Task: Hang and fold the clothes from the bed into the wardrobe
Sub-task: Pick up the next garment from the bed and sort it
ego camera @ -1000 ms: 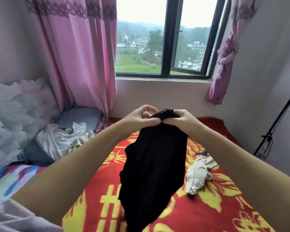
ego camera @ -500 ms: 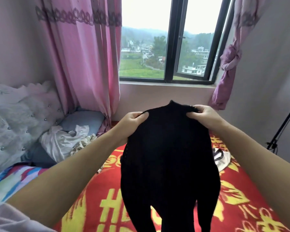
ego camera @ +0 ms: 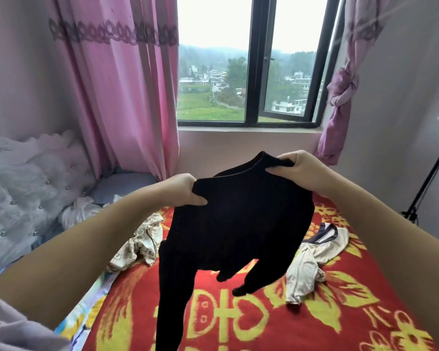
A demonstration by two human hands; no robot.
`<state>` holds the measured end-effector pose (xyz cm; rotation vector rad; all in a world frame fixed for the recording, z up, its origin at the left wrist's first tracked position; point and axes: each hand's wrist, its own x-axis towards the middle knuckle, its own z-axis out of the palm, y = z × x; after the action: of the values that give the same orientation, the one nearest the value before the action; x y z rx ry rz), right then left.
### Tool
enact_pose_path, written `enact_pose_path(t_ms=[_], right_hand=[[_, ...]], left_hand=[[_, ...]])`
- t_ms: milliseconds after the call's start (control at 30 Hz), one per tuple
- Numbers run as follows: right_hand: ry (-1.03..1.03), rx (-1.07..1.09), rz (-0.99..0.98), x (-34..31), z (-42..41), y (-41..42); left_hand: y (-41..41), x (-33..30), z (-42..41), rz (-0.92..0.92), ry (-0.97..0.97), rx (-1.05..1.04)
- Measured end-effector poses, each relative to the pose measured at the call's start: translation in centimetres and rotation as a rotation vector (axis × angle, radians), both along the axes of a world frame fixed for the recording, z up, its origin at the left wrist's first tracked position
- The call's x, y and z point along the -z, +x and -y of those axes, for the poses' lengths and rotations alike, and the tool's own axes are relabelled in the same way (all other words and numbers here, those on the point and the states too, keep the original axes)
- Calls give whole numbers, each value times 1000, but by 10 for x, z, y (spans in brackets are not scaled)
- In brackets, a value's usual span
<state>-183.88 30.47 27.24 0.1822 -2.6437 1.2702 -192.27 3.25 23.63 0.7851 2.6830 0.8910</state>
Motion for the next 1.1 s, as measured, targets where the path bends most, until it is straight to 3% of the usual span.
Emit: enact_pose_path(t_ms=[100,300,433,500,567,633,767,833,900,1000,1033,1100], right_hand=[[122,-25,36,-4,5,-3],[407,131,-21,6,-13,-8],[514,292,-33,18,-16,-10],[446,342,31,20,-10,-12],[240,357,108,21,1,-13],[55,338,145,23,16,-13],[-118,208,176,22,62,-11],[-44,137,199,23,73,-14],[114,50,231,23,72,-13],[73,-77,256,30,60,-9],[36,-89,256,33,56,-7],[21,-77,220,37,56,-5]], left_hand=[[-7,8,16,-100,37,-130],[-8,18,32,27,465,-158],[-9,15,24,-295,329,-185],[-6,9,10,-399,280,-223],[-2,3,-6,-394,301,-302],[3,1,-25,-299,370,-325],[23,-1,-64,-105,446,-199],[28,-7,-71,-8,451,-175],[30,-16,-67,212,543,-126],[36,-23,-52,510,608,47],[38,-22,-50,475,554,95],[37,-18,-47,78,343,145]])
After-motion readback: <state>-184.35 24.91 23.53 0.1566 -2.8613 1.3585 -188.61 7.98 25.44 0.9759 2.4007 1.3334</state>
